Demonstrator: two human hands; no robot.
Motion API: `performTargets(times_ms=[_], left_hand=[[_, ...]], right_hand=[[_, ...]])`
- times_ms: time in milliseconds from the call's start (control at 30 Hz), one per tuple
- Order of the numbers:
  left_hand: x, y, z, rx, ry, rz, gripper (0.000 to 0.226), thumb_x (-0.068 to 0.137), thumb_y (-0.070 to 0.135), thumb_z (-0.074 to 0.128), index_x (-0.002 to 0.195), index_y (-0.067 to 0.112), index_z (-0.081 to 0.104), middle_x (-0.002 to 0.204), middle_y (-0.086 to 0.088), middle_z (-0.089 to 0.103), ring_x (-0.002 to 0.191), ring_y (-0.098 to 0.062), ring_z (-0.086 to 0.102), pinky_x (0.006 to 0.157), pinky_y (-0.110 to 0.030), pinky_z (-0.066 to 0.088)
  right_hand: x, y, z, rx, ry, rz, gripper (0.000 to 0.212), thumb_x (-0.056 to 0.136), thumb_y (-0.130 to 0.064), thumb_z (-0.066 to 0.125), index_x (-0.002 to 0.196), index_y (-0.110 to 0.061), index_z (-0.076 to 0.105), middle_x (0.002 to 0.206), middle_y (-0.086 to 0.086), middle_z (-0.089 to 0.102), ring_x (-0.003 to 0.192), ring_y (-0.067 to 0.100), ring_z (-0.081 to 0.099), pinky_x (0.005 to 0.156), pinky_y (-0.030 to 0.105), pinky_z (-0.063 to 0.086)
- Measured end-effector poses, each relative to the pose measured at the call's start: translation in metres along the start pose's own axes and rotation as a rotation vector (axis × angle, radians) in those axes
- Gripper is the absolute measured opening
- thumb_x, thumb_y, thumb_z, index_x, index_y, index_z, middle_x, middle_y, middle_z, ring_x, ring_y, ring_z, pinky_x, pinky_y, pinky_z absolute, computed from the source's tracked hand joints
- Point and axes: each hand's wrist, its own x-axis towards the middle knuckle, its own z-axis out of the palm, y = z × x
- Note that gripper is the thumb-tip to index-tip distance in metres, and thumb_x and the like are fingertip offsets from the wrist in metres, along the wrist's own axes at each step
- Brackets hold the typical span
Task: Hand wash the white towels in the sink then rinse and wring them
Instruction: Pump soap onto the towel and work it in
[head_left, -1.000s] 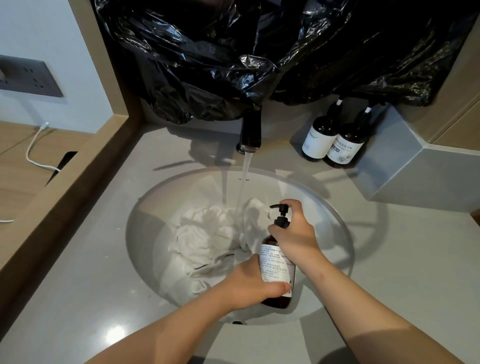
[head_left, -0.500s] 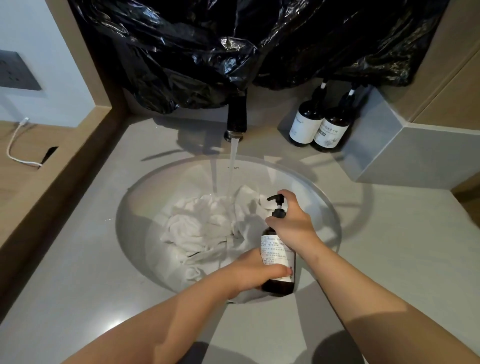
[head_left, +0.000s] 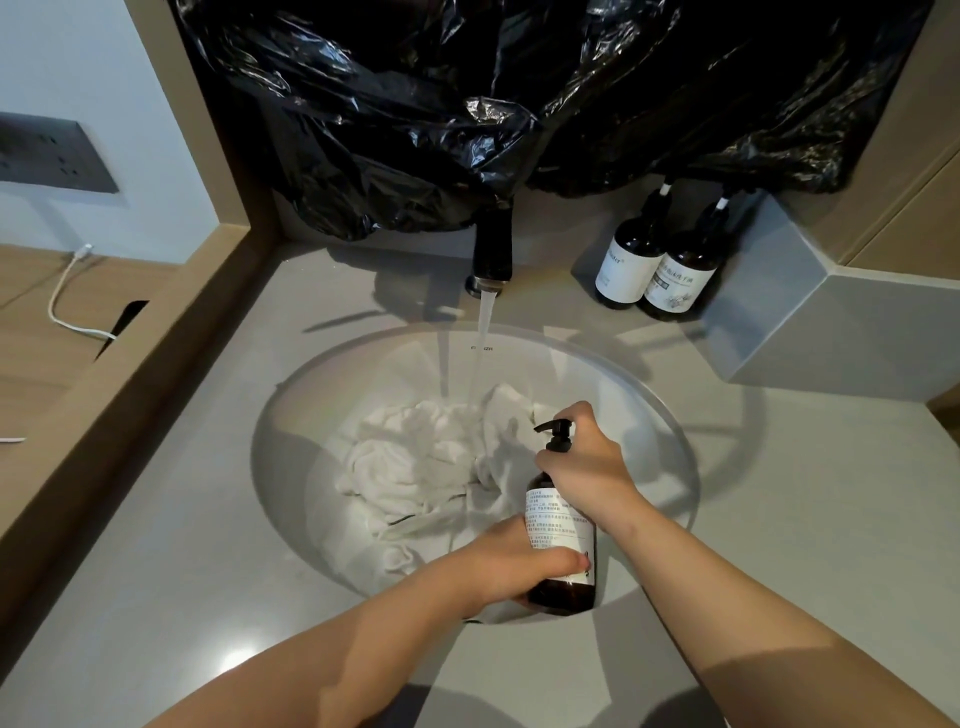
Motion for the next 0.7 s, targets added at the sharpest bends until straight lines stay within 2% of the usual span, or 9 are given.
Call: performTargets(times_ms=[100, 167, 233, 333, 467, 600, 700], left_hand=[[0.001, -0.001, 0.000, 0.057, 0.036, 0.027, 0.015, 0.086, 0.021, 0.062, 0.095, 0.031, 0.057, 0.091, 0.007, 0.062, 0.080, -0.004, 0.059, 0.061, -0.013, 0.046], [0.003, -0.001, 0.000, 0.177, 0.063, 0.077, 0.013, 0.084, 0.025, 0.063, 0.088, 0.035, 0.055, 0.085, 0.012, 0.059, 0.077, 0.000, 0.054, 0.064, -0.014, 0.041], [0.006, -0.002, 0.002, 0.270, 0.095, 0.145, 0.015, 0.078, 0.025, 0.065, 0.084, 0.031, 0.052, 0.079, 0.012, 0.057, 0.072, -0.001, 0.051, 0.066, -0.018, 0.040], [0.011, -0.004, 0.002, 0.336, 0.201, 0.252, 0.024, 0.065, 0.024, 0.066, 0.084, 0.021, 0.051, 0.074, -0.002, 0.060, 0.064, -0.003, 0.052, 0.062, -0.025, 0.044], [0.012, 0.001, -0.006, 0.393, 0.362, 0.386, 0.020, 0.060, 0.023, 0.064, 0.071, 0.015, 0.048, 0.063, -0.011, 0.057, 0.051, -0.011, 0.048, 0.049, -0.032, 0.041], [0.008, -0.001, -0.014, 0.516, 0.457, 0.393, 0.025, 0.060, 0.037, 0.059, 0.077, 0.026, 0.044, 0.070, -0.002, 0.056, 0.061, -0.019, 0.058, 0.056, -0.032, 0.045], [0.007, -0.008, -0.021, 0.486, 0.477, 0.340, 0.038, 0.056, 0.045, 0.058, 0.085, 0.022, 0.047, 0.073, 0.001, 0.057, 0.064, -0.019, 0.060, 0.054, -0.031, 0.046]], right_hand=[[-0.004, -0.001, -0.002, 0.050, -0.027, -0.018, 0.043, 0.080, -0.008, 0.052, 0.103, -0.042, 0.041, 0.081, -0.003, 0.058, 0.070, 0.015, 0.058, 0.067, 0.029, 0.049], [-0.007, -0.001, -0.004, 0.079, -0.002, -0.044, 0.043, 0.080, -0.006, 0.053, 0.104, -0.041, 0.043, 0.078, -0.002, 0.059, 0.070, 0.016, 0.058, 0.066, 0.029, 0.049], [-0.010, -0.001, -0.005, 0.100, 0.054, -0.086, 0.038, 0.081, -0.006, 0.054, 0.101, -0.037, 0.043, 0.077, -0.002, 0.058, 0.070, 0.017, 0.058, 0.064, 0.029, 0.050], [-0.016, -0.003, -0.007, 0.168, 0.122, -0.177, 0.044, 0.084, -0.008, 0.058, 0.104, -0.043, 0.042, 0.075, -0.003, 0.061, 0.069, 0.015, 0.060, 0.058, 0.022, 0.048], [-0.026, -0.007, -0.006, 0.260, 0.149, -0.303, 0.058, 0.086, -0.014, 0.063, 0.121, -0.052, 0.037, 0.075, -0.004, 0.061, 0.066, 0.008, 0.060, 0.060, 0.014, 0.048], [-0.029, -0.011, 0.002, 0.263, 0.277, -0.384, 0.050, 0.084, -0.012, 0.066, 0.112, -0.046, 0.040, 0.070, -0.006, 0.060, 0.065, 0.000, 0.058, 0.059, 0.006, 0.041], [-0.033, -0.013, 0.010, 0.224, 0.346, -0.397, 0.042, 0.084, -0.012, 0.067, 0.117, -0.027, 0.045, 0.067, -0.013, 0.054, 0.063, 0.000, 0.056, 0.058, 0.005, 0.038]])
